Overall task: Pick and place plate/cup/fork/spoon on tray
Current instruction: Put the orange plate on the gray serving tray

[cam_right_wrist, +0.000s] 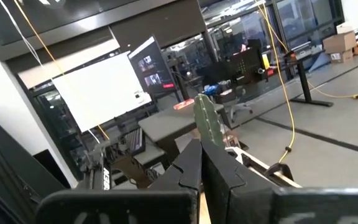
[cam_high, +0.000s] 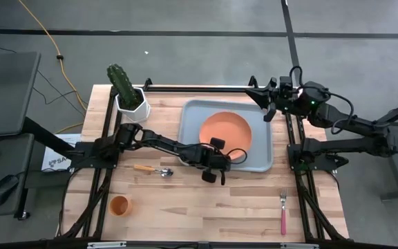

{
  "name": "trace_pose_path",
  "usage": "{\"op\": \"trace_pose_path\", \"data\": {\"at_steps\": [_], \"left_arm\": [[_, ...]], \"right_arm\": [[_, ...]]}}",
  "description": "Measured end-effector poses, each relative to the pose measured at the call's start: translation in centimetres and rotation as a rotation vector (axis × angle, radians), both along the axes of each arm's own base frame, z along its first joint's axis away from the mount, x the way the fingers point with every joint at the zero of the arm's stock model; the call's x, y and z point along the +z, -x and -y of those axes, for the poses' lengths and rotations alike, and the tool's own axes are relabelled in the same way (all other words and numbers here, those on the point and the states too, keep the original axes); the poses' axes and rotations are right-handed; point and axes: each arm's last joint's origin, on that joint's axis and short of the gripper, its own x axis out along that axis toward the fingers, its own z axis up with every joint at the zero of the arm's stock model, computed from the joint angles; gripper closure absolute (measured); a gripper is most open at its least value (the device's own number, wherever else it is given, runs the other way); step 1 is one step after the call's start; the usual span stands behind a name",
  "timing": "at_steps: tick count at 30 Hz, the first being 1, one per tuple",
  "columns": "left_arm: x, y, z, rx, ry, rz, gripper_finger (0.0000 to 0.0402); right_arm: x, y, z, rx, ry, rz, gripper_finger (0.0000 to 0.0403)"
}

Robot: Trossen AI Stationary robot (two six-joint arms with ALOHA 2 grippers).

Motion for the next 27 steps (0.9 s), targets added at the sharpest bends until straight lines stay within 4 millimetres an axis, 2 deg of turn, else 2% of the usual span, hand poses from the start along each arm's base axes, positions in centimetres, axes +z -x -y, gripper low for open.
{"op": "trace_pose_path", "data": {"at_steps": [12, 27], "left_arm": [[-1.3, -0.3, -0.6, 0.004, 0.035, -0.014, 0.0400], [-1.4, -0.2, -0.9, 0.017, 0.039, -0.020, 0.0365]], "right_arm": [[0.0, 0.0, 0.0, 0.004, -0.017, 0.001, 0.0402], [0.0, 0.0, 0.0, 0.005, -0.015, 0.001, 0.0402]]}}
